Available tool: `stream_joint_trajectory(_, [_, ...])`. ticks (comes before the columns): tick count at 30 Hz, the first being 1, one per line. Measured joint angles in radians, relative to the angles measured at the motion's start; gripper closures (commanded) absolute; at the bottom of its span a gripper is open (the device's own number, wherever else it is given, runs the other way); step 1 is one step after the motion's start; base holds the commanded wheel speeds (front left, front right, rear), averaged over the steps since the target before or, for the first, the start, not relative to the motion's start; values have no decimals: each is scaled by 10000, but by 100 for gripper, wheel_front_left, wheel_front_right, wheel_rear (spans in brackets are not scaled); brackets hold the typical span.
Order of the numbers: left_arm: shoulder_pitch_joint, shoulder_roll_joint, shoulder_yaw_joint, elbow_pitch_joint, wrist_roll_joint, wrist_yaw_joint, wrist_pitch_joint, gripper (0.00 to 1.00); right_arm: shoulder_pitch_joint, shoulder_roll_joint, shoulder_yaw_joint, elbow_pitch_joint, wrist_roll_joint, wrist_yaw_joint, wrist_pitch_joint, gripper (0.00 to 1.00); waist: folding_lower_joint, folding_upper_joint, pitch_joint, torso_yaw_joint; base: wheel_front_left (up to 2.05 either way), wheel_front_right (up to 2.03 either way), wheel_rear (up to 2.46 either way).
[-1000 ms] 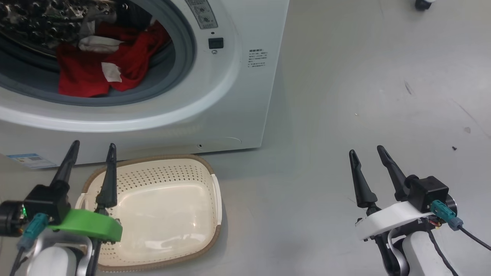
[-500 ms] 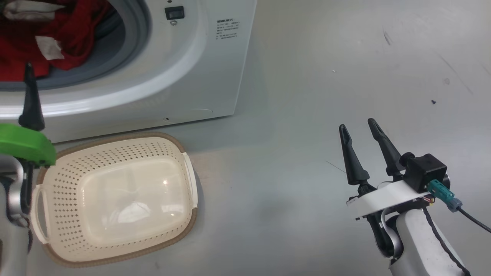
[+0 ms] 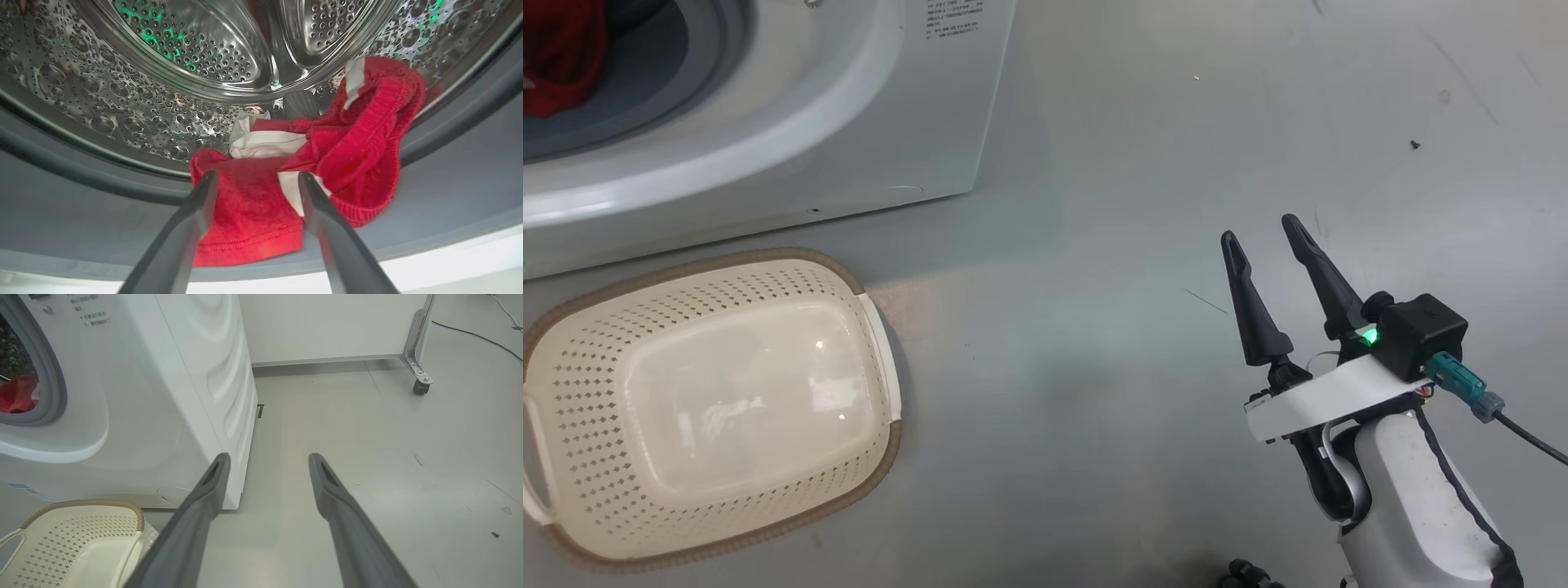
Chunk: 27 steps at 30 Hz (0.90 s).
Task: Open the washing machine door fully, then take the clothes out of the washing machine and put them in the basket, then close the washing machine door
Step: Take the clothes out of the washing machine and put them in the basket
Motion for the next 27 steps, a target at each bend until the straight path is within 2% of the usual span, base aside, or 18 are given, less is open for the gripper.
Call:
stream_joint_trajectory(6, [-601, 178, 127, 453, 159, 77, 247, 0, -126, 12, -15, -6, 67, 0, 0, 0, 1, 0, 280, -126, 0, 0, 0])
stream_joint_trajectory(27, [-2057, 138, 63, 2359, 410, 207, 677, 0, -317, 27, -161, 27, 82, 2, 0, 0, 1, 0, 757, -152, 0, 0, 0])
